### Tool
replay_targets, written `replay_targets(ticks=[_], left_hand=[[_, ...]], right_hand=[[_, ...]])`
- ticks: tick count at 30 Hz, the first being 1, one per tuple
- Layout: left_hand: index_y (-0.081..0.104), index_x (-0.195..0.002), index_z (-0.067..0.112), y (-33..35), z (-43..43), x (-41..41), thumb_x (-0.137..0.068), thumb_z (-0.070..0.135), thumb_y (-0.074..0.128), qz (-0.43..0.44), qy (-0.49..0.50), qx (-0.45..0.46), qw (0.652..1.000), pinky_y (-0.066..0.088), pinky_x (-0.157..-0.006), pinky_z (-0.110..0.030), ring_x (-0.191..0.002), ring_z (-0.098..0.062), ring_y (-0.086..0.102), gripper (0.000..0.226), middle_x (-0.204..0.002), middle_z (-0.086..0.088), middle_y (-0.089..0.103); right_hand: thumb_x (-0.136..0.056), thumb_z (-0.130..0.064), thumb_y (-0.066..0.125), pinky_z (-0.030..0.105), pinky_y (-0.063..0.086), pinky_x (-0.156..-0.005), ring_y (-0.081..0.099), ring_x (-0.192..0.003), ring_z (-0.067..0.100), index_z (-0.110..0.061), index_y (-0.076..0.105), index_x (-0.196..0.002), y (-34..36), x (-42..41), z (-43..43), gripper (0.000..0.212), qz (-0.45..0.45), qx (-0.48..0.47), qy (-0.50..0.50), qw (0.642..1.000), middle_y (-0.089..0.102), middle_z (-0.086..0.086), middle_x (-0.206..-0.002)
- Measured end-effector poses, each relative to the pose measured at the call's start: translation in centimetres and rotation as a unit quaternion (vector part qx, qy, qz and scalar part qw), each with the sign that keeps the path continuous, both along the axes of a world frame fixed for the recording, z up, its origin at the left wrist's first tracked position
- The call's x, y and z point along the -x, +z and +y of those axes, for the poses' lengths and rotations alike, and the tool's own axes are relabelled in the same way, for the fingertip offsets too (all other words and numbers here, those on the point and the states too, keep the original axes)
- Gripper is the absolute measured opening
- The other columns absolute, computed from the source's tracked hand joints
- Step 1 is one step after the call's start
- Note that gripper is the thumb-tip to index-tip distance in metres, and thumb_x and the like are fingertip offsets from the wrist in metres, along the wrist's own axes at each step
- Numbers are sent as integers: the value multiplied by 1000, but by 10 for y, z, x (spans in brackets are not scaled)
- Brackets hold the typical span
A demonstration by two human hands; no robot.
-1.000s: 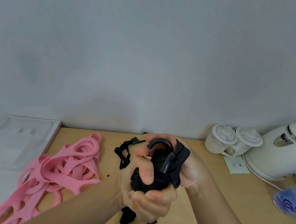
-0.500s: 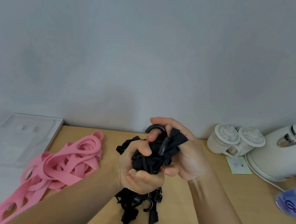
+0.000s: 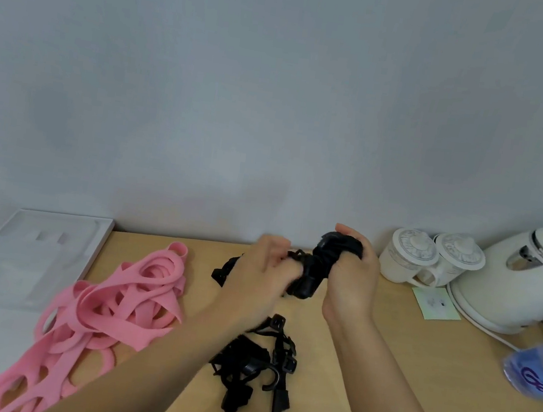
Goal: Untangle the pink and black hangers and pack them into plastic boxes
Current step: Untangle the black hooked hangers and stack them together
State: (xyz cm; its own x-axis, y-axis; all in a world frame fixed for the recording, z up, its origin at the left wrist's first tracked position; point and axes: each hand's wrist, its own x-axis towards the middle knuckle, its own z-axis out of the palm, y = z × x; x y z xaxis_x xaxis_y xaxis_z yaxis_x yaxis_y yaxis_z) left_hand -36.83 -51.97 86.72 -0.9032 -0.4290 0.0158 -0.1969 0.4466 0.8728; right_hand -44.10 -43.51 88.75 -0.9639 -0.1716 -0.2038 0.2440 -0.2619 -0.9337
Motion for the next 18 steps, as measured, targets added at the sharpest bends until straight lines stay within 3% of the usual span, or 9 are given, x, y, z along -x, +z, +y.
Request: replay_targets(ticks=[2, 4, 7, 9, 11, 15, 18], left_hand=[[45, -127, 19, 0, 12, -7, -71, 31, 53, 5, -30, 171, 985, 42, -93, -28, -110, -9, 47, 58, -118, 11, 50], [34, -141, 7, -23, 18, -3, -64, 29, 51, -17, -30, 307, 951, 40, -100, -41, -126, -23, 43, 82, -137, -5, 45], [42, -134, 2, -34, 10, 16, -75, 33, 50, -38, 31, 284, 957, 48, -88, -42, -113, -29, 52, 67, -126, -11, 52], [55, -114, 3, -34, -3, 24, -70, 23, 61, -4, 51, 317, 947, 47, -64, -34, -86, -30, 59, 49, -100, -11, 59], [59, -89, 2, -27, -13, 27, -54, 5, 75, -7, 54, 353, 934, 34, -48, -26, -60, -30, 57, 39, -76, -12, 58], [54, -98, 12, -4, -23, 32, -86, 21, 47, -86, 62, 360, 927, 30, -62, -27, -78, -24, 55, 17, -89, -3, 56], [41, -71, 14, 0, -29, 33, -85, 25, 45, -69, 43, 323, 943, 27, -55, -29, -62, -19, 43, 18, -66, 0, 51]], right_hand=[[-85, 12, 31, 11, 46, -51, 56, -67, 6, -12, 55, -105, -3, 1, -7, 40, -14, -31, -32, 999, 58, 0, -84], [-86, 8, 35, 18, 51, -65, 56, -80, 10, -15, 52, -107, -8, -1, -17, 35, -11, -73, -35, 997, 58, 4, -98], [-88, 3, 38, 32, 50, -88, 57, -96, 17, -16, 48, -111, -14, -8, -29, 31, 5, -120, -8, 993, 57, 5, -110], [-88, 2, 39, 31, 50, -88, 56, -98, 15, -15, 46, -115, -15, -13, -32, 33, 14, -135, 7, 991, 55, 3, -110], [-87, 4, 38, 29, 50, -81, 56, -97, 15, -16, 47, -114, -16, -17, -32, 35, 31, -145, 17, 989, 56, 2, -108], [-87, 7, 39, 15, 44, -82, 53, -92, 5, -13, 51, -119, -9, -22, -31, 40, 80, -162, 29, 983, 55, -9, -98], [-87, 7, 39, 21, 43, -96, 53, -105, 8, -11, 52, -124, -4, -22, -30, 43, 105, -177, 56, 977, 58, -4, -111]])
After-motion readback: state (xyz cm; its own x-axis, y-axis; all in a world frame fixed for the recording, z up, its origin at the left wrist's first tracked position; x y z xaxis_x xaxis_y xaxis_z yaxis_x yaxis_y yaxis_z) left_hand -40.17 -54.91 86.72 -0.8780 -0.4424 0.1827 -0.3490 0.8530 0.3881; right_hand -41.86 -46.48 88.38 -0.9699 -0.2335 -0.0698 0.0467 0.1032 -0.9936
